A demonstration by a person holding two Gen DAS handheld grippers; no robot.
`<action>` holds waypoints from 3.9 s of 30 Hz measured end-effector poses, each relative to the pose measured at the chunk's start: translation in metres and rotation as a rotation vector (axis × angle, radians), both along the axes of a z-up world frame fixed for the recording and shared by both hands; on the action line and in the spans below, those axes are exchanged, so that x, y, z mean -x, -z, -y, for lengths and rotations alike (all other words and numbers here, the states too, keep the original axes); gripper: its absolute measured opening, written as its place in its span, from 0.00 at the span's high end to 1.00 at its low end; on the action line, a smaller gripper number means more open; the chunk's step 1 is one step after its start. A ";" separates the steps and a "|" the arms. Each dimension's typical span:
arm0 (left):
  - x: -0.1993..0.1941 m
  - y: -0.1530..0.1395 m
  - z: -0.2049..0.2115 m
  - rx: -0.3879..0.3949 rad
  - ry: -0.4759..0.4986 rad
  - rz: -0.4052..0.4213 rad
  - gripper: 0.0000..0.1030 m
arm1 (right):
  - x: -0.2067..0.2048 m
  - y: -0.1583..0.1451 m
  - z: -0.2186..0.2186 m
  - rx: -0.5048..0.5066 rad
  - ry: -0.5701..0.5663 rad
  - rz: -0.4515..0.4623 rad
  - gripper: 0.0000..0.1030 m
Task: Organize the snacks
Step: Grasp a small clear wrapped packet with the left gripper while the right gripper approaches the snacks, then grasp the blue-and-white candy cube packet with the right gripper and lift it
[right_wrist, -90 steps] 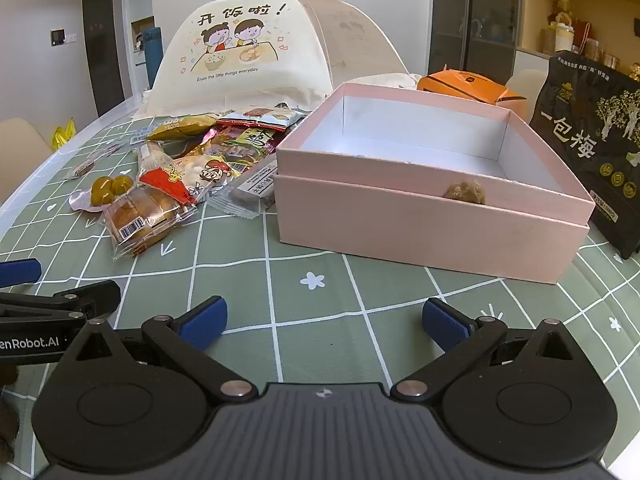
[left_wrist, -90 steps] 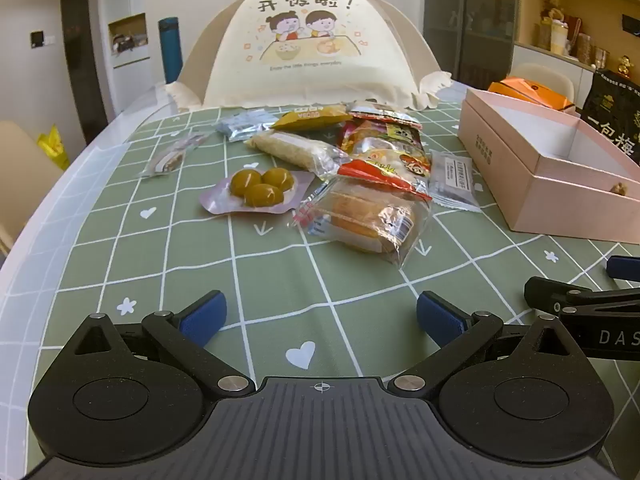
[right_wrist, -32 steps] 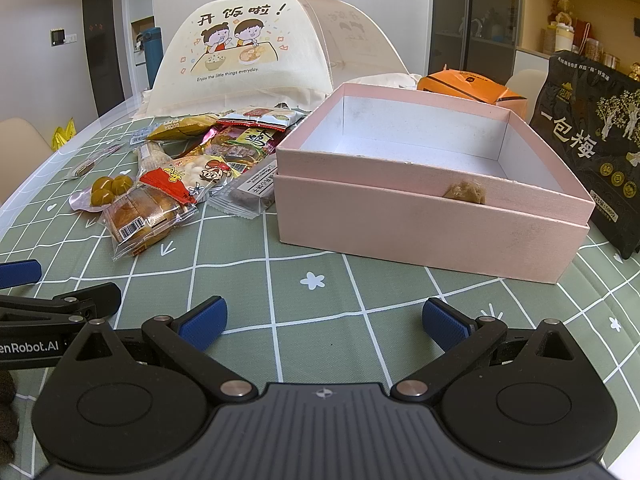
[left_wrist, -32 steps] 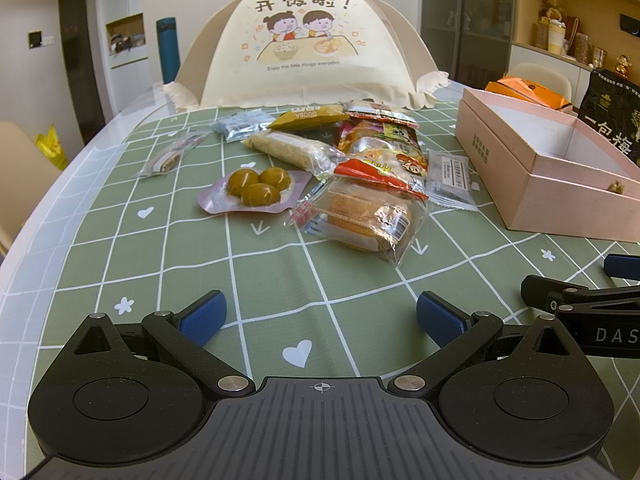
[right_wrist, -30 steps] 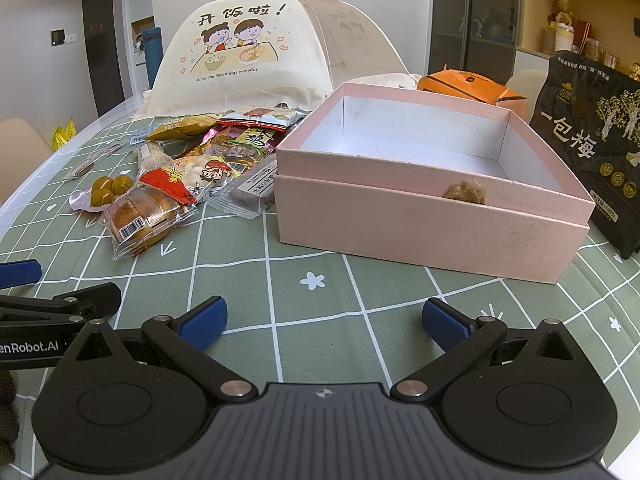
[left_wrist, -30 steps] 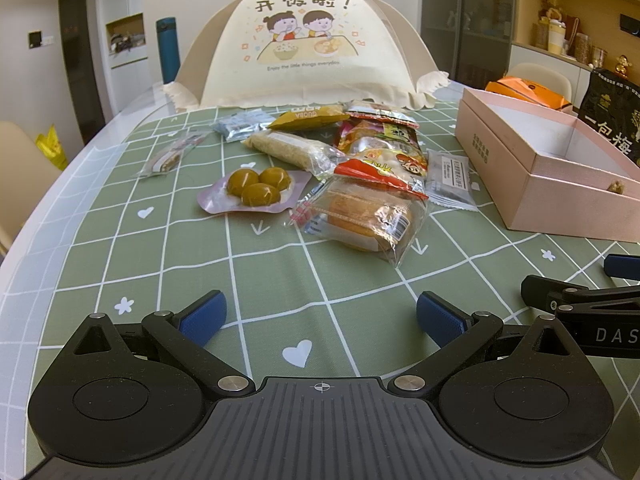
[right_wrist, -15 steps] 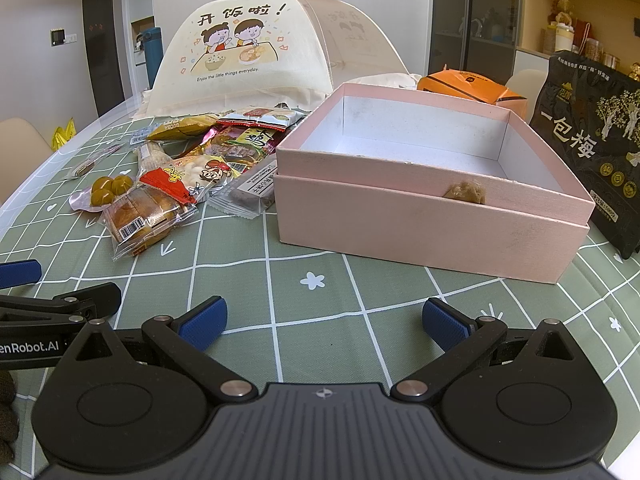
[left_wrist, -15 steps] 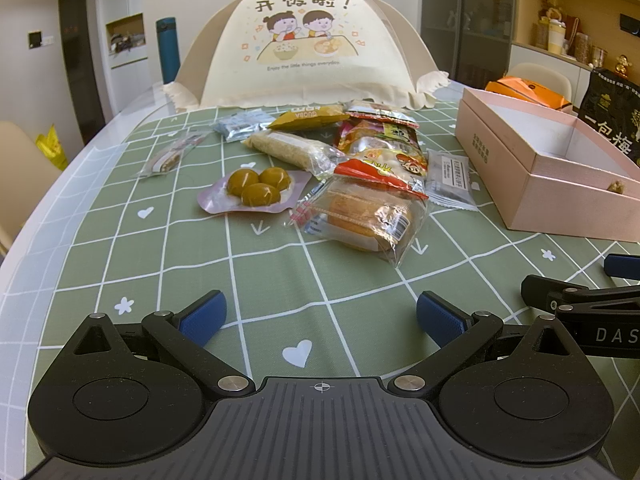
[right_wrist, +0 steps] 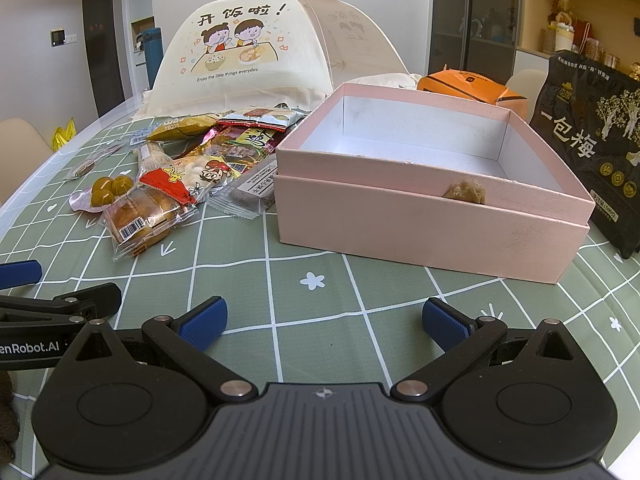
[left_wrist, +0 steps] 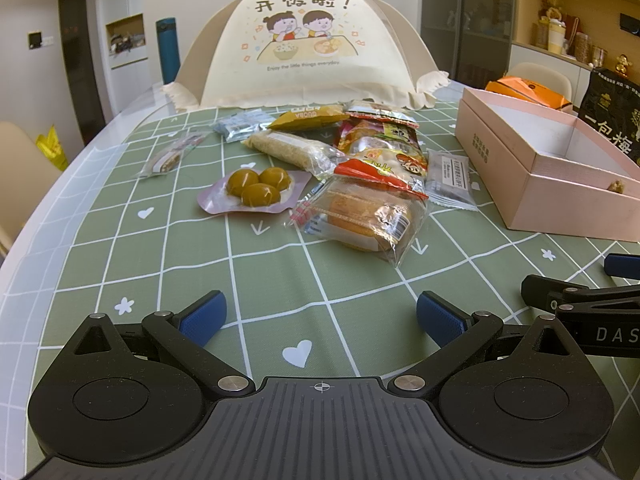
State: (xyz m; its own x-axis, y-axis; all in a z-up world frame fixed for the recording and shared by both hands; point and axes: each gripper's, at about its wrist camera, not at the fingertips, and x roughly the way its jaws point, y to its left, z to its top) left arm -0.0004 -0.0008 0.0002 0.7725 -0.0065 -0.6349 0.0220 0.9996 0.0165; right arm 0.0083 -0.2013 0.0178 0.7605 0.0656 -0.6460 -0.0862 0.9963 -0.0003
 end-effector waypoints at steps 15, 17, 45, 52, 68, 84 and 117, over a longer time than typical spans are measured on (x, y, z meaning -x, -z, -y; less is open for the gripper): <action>-0.113 -0.099 -0.094 0.197 0.091 -0.206 0.00 | -0.043 -0.030 -0.016 0.099 -0.172 -0.572 0.11; -0.125 -0.109 -0.109 0.177 0.068 -0.156 0.00 | -0.046 -0.052 -0.031 0.103 -0.224 -0.564 0.26; -0.040 -0.046 -0.140 0.433 0.054 -0.209 0.00 | -0.118 -0.076 -0.130 -0.118 -0.459 -0.481 0.25; -0.035 -0.076 -0.099 0.432 0.107 -0.167 0.00 | -0.074 -0.082 -0.028 -0.270 -0.266 -0.424 0.20; -0.236 -0.048 0.063 0.150 0.504 -0.248 0.91 | -0.029 -0.048 -0.004 -0.107 -0.128 -0.346 0.20; -0.116 -0.053 -0.021 0.246 0.609 -0.339 0.82 | -0.041 -0.041 -0.030 -0.105 -0.257 -0.321 0.45; -0.123 -0.049 -0.153 0.132 0.139 -0.315 0.59 | -0.043 -0.116 -0.064 -0.105 -0.327 -0.228 0.30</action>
